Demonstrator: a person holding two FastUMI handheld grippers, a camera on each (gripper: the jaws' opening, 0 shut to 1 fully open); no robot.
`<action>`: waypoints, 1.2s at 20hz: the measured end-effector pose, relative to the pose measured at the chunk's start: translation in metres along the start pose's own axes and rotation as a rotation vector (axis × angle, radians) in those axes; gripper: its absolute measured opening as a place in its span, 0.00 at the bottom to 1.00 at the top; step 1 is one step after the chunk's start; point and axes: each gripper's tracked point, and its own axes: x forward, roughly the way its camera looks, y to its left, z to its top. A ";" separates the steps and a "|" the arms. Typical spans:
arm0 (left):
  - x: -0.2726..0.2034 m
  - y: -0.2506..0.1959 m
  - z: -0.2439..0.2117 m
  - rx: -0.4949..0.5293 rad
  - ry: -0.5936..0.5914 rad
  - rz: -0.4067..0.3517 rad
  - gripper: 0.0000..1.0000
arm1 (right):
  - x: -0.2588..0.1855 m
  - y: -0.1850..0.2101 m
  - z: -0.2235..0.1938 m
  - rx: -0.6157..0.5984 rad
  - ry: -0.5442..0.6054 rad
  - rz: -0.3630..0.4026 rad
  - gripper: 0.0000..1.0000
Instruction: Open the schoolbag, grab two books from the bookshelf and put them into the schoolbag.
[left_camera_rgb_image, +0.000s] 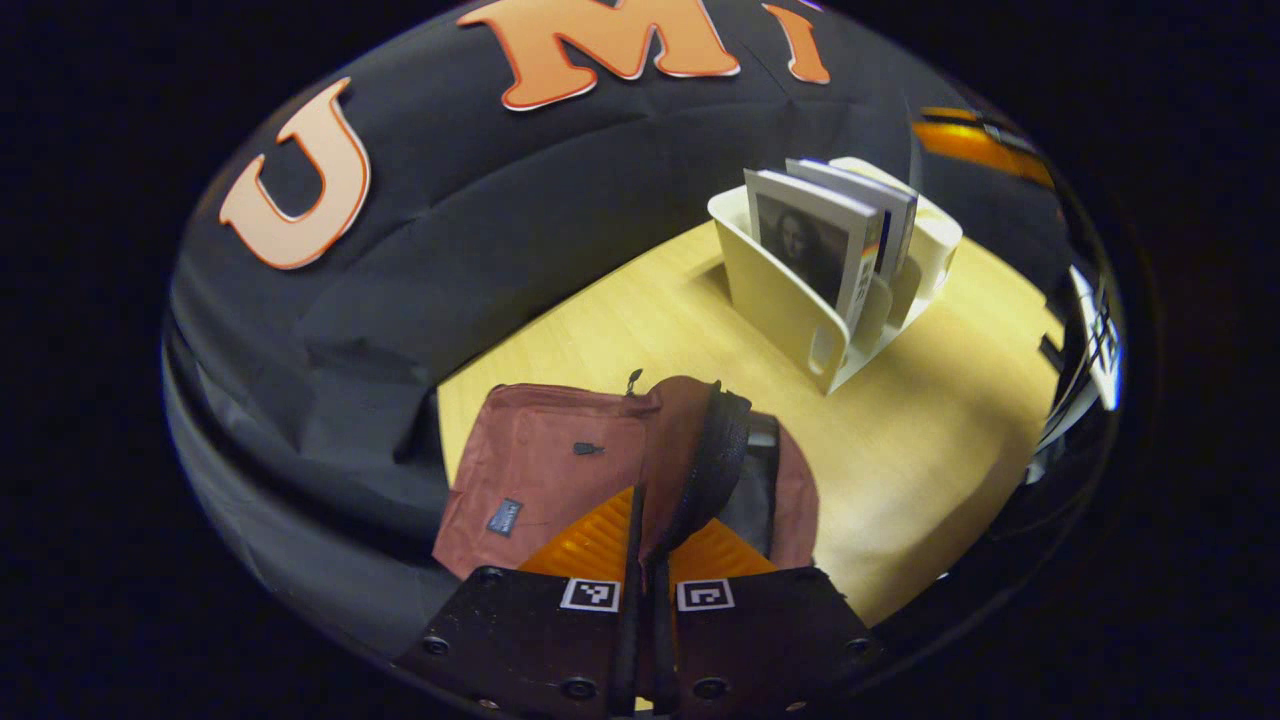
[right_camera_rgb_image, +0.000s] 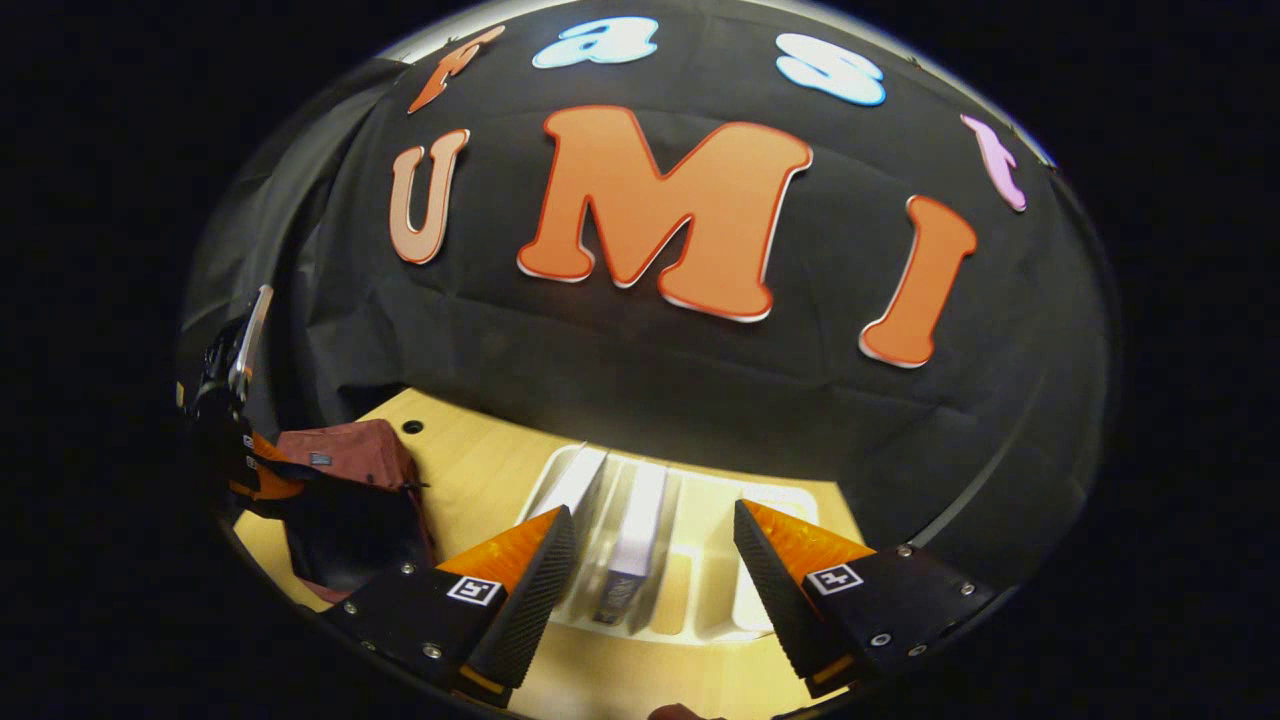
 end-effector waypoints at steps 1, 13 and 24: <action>-0.004 0.005 0.003 -0.026 -0.008 -0.034 0.07 | 0.004 0.008 -0.006 0.020 0.051 0.015 0.95; -0.010 0.050 0.024 -0.001 0.052 -0.304 0.07 | 0.045 0.033 0.018 0.113 0.367 0.022 0.95; -0.019 0.050 0.037 0.046 0.095 -0.272 0.07 | 0.109 0.072 -0.023 0.107 0.772 0.155 0.95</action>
